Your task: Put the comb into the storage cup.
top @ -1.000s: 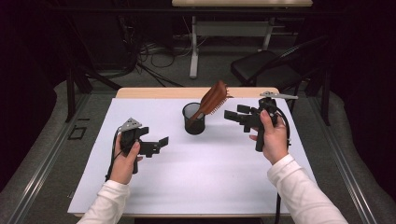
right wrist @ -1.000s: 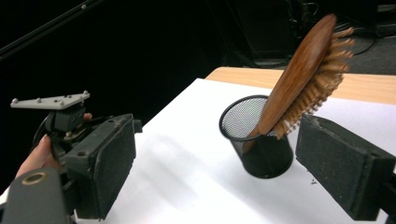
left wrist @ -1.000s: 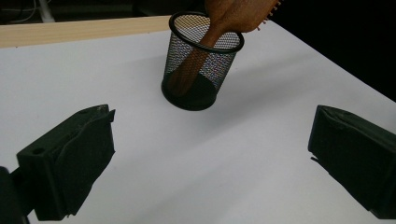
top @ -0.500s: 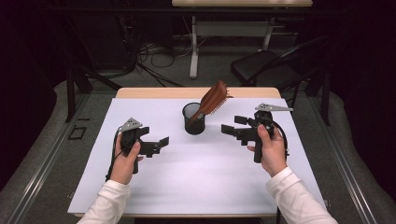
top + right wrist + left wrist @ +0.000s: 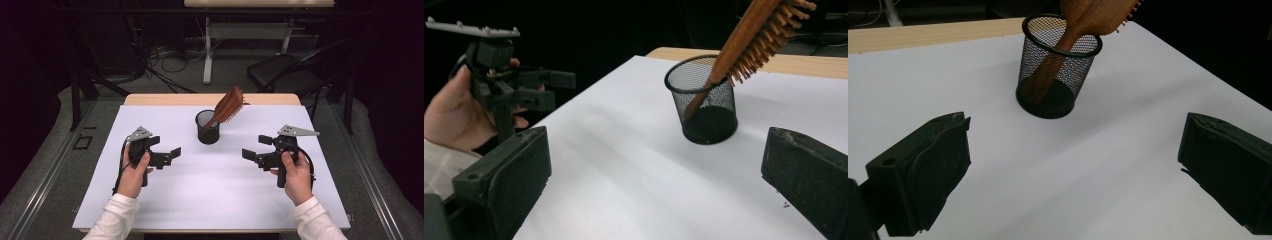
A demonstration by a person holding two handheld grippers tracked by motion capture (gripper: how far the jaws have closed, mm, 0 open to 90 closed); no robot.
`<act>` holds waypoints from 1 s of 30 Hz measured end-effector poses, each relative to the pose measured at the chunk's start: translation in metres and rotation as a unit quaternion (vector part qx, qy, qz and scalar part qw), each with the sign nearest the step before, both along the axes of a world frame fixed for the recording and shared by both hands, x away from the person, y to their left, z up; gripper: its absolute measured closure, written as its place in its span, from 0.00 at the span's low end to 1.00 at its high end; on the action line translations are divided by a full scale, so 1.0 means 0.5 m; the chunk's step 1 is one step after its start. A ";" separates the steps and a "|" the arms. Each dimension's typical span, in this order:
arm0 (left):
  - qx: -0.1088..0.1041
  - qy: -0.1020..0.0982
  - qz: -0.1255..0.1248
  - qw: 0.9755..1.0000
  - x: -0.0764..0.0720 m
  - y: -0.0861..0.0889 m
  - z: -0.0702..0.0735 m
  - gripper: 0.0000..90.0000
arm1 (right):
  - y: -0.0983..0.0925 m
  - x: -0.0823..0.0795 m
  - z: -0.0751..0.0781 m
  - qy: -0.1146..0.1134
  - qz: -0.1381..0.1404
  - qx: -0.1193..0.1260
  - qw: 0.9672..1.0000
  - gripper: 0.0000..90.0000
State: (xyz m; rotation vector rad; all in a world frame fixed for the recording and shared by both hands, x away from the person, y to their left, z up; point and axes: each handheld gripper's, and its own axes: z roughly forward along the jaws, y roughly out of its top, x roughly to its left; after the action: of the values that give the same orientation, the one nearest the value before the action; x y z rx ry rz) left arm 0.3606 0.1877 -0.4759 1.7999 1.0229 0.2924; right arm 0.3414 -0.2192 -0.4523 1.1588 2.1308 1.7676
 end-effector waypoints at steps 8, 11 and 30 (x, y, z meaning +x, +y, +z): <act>0.007 -0.002 -0.007 1.000 -0.003 -0.002 0.002 0.01 | -0.024 -0.029 -0.029 -0.007 -0.018 -0.029 0.999 0.00; 0.004 -0.004 -0.014 1.000 -0.009 0.004 0.006 0.01 | -0.038 -0.042 -0.038 -0.009 -0.024 -0.050 0.998 0.00; 0.003 -0.038 -0.044 0.998 -0.071 0.080 -0.011 0.01 | -0.103 -0.102 -0.095 -0.005 -0.072 -0.065 0.995 0.00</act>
State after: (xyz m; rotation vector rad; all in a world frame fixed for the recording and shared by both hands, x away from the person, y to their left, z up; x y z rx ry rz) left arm 0.3254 0.2278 -0.4813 1.8203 0.8871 0.3068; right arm 0.2904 -0.2707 -0.4999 1.2333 2.0648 1.5465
